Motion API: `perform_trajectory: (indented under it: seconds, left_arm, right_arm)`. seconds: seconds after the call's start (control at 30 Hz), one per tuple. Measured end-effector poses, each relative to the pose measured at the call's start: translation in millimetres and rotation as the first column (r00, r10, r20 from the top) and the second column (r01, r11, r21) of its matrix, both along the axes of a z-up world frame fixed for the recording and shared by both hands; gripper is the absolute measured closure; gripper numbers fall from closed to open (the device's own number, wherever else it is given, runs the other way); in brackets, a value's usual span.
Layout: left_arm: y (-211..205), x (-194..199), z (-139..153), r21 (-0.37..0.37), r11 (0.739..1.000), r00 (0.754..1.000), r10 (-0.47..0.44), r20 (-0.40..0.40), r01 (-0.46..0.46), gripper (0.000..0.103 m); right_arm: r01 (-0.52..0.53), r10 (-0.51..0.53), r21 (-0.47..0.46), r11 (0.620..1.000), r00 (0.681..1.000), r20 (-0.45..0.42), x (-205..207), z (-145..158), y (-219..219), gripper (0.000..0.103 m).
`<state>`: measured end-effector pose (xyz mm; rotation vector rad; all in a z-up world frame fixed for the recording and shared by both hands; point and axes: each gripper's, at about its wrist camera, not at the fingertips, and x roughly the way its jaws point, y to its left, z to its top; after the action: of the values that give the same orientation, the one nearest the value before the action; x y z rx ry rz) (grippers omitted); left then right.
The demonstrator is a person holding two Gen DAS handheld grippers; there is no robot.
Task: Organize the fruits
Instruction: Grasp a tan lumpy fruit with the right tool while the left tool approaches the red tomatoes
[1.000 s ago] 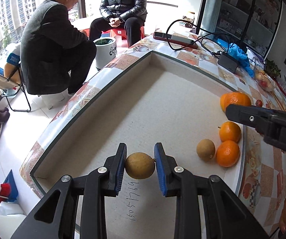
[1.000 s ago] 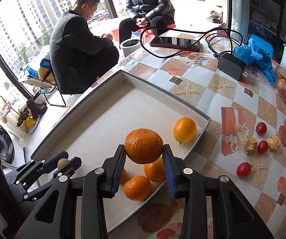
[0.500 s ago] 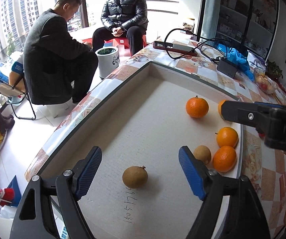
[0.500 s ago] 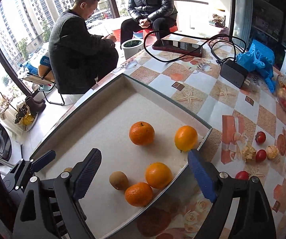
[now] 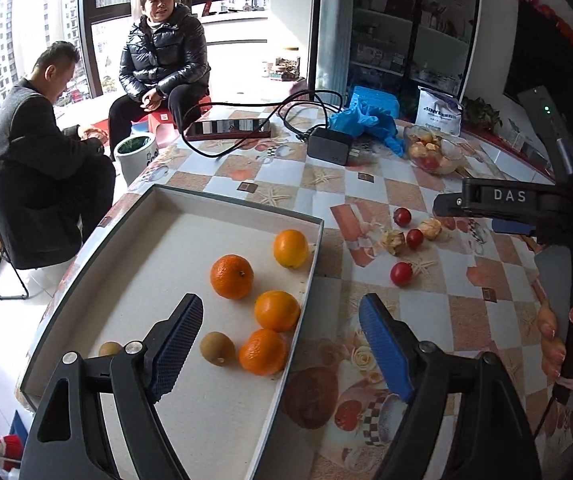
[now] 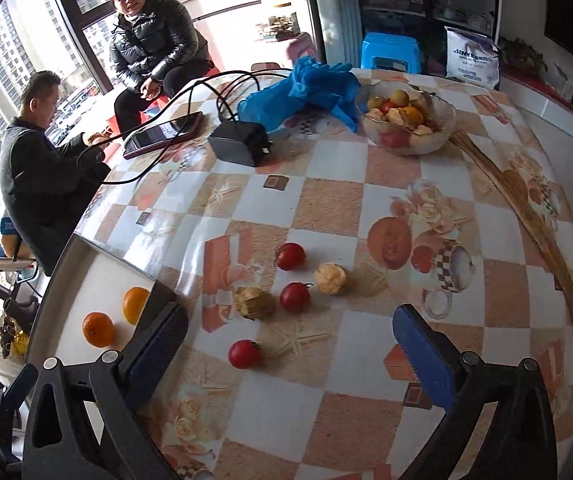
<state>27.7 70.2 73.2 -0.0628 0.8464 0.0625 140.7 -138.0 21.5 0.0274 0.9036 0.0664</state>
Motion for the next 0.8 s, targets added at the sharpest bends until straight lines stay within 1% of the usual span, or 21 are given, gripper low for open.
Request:
perform_trajectory:
  seconds: [0.1,0.2,0.27,0.33,0.4,0.47,0.63,0.73,0.77,0.8]
  left_arm:
    - [-18,2,1,0.007,0.999,0.999,-0.040,0.003,0.040,0.020]
    - [-24,1,2,-0.009,0.999,0.999,-0.053,-0.005,0.053,0.020]
    - [-23,0,3,-0.007,0.999,0.999,-0.051,-0.001,0.051,0.020]
    - [-22,-1,4,0.007,0.999,0.999,-0.037,0.008,0.037,0.020]
    - [-19,-1,2,0.008,1.000,1.000,-0.022,0.011,0.022,0.020]
    - [-18,-1,-3,0.008,1.000,1.000,-0.019,0.003,0.019,0.020]
    - [-25,-3,-16,0.021,0.999,0.999,-0.038,-0.023,0.039,0.020]
    - [-30,-5,-22,0.022,0.998,0.998,-0.054,-0.032,0.055,0.020]
    - [-31,-7,-23,0.021,0.998,0.998,-0.058,-0.033,0.059,0.020]
    - [-32,-8,-24,0.019,0.998,0.997,-0.063,-0.035,0.064,0.020]
  right_arm:
    - [0.095,-0.095,0.004,0.995,0.995,-0.017,12,-6,-37,0.000]
    - [0.172,-0.169,0.061,0.983,0.984,-0.048,22,-17,-71,0.000]
    - [0.208,-0.202,0.082,0.975,0.977,-0.069,29,-25,-87,0.000]
    - [0.213,-0.207,0.083,0.974,0.975,-0.079,36,-32,-90,0.000]
    - [0.186,-0.180,0.085,0.979,0.981,-0.074,42,-38,-82,0.000]
    - [0.140,-0.137,0.086,0.986,0.989,-0.050,47,-39,-67,0.000]
    - [0.021,-0.022,0.036,0.999,1.000,0.015,56,-37,-19,0.000]
    - [-0.030,0.030,-0.009,1.000,0.999,0.015,65,-43,5,0.000]
    - [-0.045,0.045,-0.028,0.999,0.999,0.015,66,-47,12,0.003]
    - [-0.056,0.056,-0.053,0.997,0.998,0.012,67,-51,17,0.019]
